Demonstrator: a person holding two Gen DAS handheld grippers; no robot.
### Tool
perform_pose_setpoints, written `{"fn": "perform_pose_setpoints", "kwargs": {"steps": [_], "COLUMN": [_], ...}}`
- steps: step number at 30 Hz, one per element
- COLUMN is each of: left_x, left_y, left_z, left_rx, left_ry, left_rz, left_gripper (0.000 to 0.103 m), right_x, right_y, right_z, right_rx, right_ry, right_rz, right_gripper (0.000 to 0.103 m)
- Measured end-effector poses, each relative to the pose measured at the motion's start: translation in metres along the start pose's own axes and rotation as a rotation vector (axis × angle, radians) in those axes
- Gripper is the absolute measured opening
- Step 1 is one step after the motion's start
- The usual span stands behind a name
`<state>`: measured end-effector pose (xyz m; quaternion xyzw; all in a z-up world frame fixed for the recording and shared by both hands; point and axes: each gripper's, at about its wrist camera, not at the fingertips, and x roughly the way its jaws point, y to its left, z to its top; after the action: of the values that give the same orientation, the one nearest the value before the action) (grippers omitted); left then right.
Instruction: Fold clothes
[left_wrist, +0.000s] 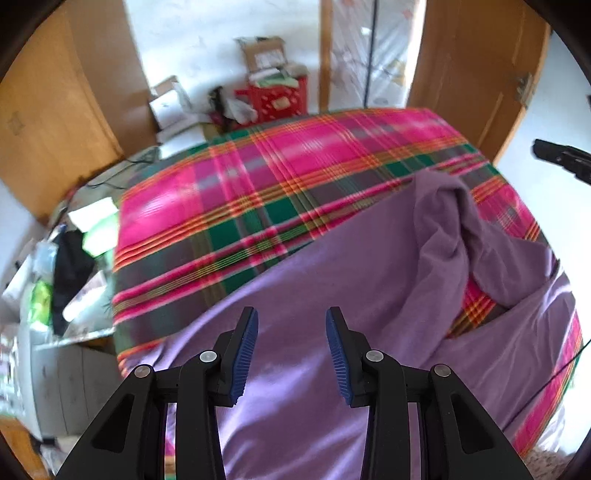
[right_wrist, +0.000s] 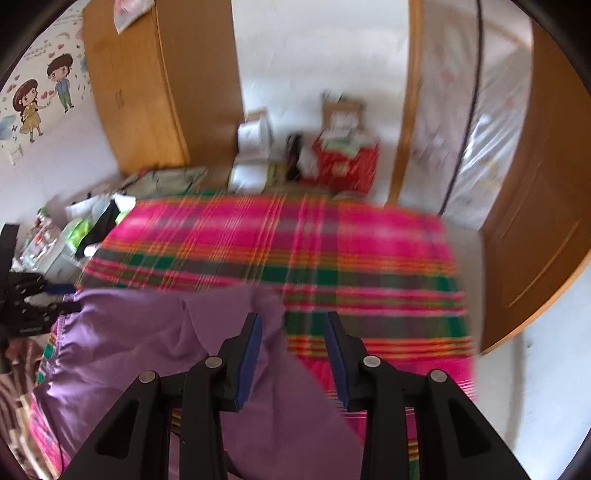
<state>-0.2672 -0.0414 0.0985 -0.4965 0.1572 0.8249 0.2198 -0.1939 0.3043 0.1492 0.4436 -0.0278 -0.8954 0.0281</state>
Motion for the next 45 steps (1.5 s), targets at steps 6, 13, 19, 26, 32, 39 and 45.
{"fn": "perform_pose_setpoints", "kwargs": {"steps": [6,13,19,26,32,39,45], "left_x": [0.040,0.071,0.084,0.092,0.092,0.092,0.094], "left_y": [0.006,0.020,0.030,0.027,0.022,0.026,0.031], "left_z": [0.012,0.013,0.015,0.015,0.012,0.009,0.012], "left_rx": [0.025,-0.004,-0.048,-0.006,0.064,0.068,0.023], "left_ry": [0.042,0.093,0.095,0.095,0.060,0.045,0.064], "left_rz": [-0.035,-0.011,0.001,0.021,0.010,-0.075,-0.089], "left_gripper": [0.040,0.040,0.040,0.040,0.040,0.040,0.040], "right_x": [0.047,0.072,0.082,0.094,0.096,0.096,0.094], "right_y": [0.005,-0.011,-0.020,-0.029,-0.029,-0.012,-0.008], "right_z": [-0.010,-0.029,-0.047,-0.063,-0.066,-0.076,-0.077], "right_rx": [-0.041,-0.032,-0.047,-0.036,-0.063,-0.192,-0.199], "right_ry": [0.083,0.148,0.204,0.233,0.227,0.202,0.204], "right_rz": [0.074,0.077,0.113,0.109,0.116,0.064,0.048], "right_gripper": [0.035,0.036,0.040,0.041,0.043,0.047,0.040]}}
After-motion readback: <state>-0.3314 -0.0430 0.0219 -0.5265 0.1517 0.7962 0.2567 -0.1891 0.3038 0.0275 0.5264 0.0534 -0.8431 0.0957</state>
